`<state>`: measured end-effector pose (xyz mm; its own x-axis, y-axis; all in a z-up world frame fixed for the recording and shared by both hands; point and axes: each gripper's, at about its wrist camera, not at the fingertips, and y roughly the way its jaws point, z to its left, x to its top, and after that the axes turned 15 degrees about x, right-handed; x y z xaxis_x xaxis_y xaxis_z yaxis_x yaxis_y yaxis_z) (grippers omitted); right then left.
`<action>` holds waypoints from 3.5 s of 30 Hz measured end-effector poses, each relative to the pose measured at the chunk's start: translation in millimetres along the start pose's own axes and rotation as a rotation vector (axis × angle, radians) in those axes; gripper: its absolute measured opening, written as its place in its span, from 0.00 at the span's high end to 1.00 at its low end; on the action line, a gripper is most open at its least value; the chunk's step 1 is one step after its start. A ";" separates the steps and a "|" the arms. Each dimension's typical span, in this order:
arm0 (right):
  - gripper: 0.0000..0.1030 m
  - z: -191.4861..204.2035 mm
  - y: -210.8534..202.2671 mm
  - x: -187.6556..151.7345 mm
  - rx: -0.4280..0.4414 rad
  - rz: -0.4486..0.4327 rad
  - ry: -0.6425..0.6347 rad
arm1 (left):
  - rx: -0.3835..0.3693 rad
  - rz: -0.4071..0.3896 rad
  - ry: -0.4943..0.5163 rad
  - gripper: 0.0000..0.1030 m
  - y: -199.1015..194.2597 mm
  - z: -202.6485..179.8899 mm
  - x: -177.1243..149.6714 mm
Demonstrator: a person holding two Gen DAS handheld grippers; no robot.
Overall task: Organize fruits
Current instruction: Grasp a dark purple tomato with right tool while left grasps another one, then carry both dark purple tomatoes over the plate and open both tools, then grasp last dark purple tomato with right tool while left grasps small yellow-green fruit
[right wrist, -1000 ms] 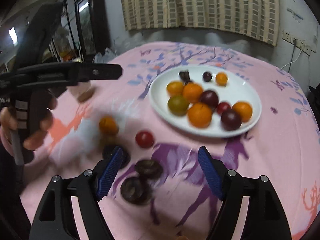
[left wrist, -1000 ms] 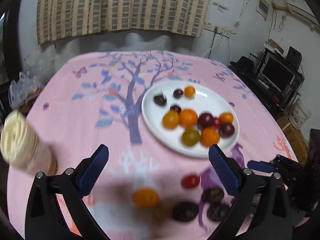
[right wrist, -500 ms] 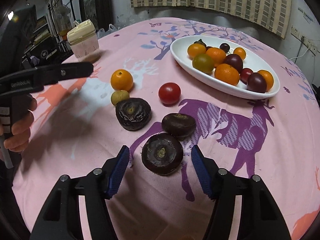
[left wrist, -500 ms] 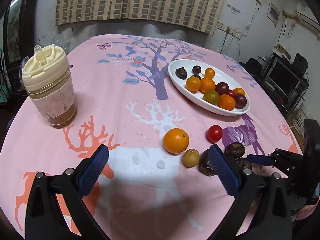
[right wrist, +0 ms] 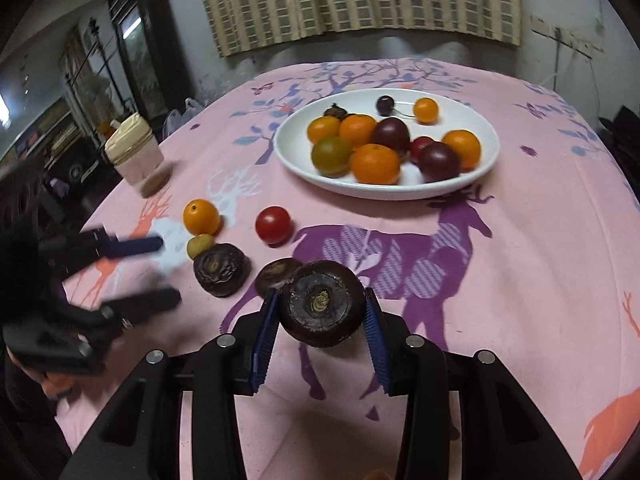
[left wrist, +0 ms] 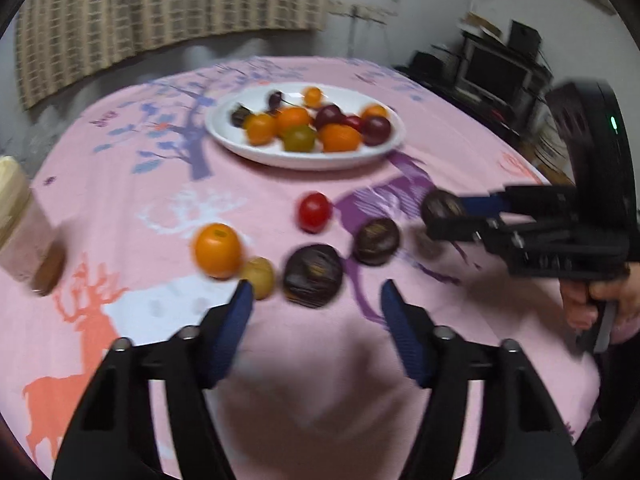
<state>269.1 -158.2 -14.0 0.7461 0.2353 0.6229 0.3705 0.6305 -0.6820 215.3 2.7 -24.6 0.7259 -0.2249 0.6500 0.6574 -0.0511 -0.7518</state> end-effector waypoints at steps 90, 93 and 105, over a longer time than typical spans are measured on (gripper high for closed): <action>0.25 -7.8 16.3 56.4 0.047 -0.136 -0.027 | 0.293 -0.098 -0.179 0.05 -0.8 60.5 71.7; 0.25 13.5 30.8 41.0 0.004 -0.058 -0.116 | 0.308 -0.081 -0.224 0.05 1.5 75.7 49.6; 0.39 27.9 55.9 19.4 -0.055 0.085 -0.184 | 0.286 -0.026 -0.365 0.05 -4.5 111.8 34.3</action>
<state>288.8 -97.7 -29.3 0.6640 0.4200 0.6187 0.3440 0.5630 -0.7515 259.9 104.0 13.5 0.6982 0.1326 0.7036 0.6689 0.2295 -0.7070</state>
